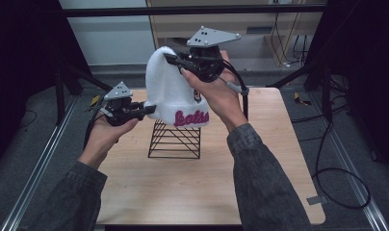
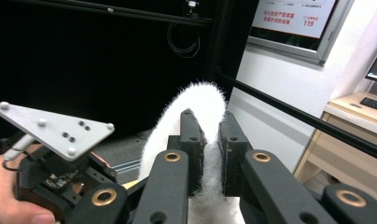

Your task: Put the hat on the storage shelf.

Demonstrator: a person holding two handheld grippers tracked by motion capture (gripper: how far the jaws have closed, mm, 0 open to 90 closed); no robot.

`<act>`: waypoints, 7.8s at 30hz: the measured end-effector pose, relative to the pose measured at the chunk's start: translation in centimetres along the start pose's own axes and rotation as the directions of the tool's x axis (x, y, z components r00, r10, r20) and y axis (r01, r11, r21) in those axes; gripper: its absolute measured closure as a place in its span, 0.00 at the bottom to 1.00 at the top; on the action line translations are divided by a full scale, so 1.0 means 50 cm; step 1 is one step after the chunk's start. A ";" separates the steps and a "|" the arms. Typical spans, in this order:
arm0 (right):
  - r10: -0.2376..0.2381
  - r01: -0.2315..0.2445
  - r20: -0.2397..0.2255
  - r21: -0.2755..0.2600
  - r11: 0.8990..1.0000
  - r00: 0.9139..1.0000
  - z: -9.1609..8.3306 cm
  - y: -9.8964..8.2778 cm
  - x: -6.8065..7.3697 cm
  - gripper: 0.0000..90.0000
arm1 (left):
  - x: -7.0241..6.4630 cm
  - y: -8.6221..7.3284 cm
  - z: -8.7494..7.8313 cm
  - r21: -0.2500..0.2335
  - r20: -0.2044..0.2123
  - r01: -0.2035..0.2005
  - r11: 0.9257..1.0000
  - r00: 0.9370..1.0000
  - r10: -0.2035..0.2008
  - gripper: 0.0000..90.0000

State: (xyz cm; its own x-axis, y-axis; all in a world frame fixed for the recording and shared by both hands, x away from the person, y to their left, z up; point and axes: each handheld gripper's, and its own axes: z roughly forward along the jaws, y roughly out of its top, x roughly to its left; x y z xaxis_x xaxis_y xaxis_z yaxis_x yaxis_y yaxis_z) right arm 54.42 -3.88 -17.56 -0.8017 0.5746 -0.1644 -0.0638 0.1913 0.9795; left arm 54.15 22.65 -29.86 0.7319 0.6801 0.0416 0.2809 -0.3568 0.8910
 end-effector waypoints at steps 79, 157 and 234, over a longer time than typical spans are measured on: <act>0.015 -0.004 -0.064 0.160 0.987 0.998 0.024 -0.142 0.015 0.92 | -0.004 -0.144 0.020 0.030 -0.109 0.033 0.999 0.994 -0.029 0.84; 0.084 -0.028 -0.098 0.471 0.881 0.992 0.082 -0.272 0.071 0.91 | 0.019 -0.307 0.085 0.202 -0.049 0.095 0.975 0.995 -0.086 0.82; 0.045 -0.089 0.122 0.393 0.915 0.992 -0.054 -0.253 0.067 0.12 | 0.028 -0.394 -0.008 0.251 -0.213 0.148 0.957 0.972 -0.094 0.05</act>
State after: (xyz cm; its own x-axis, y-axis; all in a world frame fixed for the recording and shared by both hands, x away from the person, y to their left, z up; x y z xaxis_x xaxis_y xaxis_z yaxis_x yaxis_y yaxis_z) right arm 50.94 -6.54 -30.19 -0.7255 0.6751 -0.1335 0.2470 0.4365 0.8651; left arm 49.38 30.88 -47.19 0.5528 0.8316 0.0528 0.5327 -0.4014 0.7451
